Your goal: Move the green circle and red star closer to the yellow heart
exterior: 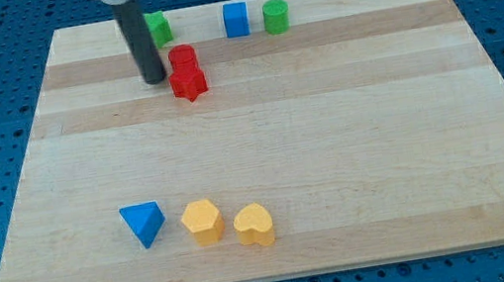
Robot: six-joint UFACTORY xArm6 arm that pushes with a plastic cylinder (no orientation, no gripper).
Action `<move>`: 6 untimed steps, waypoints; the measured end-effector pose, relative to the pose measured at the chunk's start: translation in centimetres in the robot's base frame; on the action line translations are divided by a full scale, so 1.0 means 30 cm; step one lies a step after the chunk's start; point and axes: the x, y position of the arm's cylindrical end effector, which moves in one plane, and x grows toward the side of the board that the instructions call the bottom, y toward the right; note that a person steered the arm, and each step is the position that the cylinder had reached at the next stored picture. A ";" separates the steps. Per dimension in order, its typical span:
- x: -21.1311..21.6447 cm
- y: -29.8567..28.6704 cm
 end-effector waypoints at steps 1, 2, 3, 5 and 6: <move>0.002 0.129; -0.032 0.184; 0.016 0.215; 0.027 0.325; 0.146 0.508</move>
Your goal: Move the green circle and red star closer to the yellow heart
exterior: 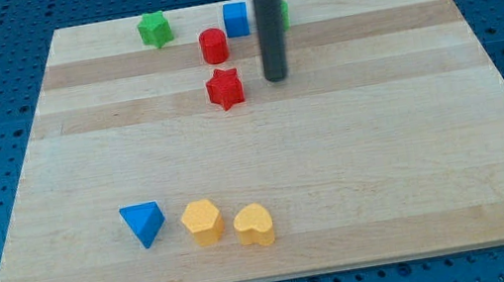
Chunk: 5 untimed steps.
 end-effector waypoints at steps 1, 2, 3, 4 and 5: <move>0.054 -0.141; 0.054 -0.256; 0.067 -0.231; 0.099 -0.212; 0.261 -0.098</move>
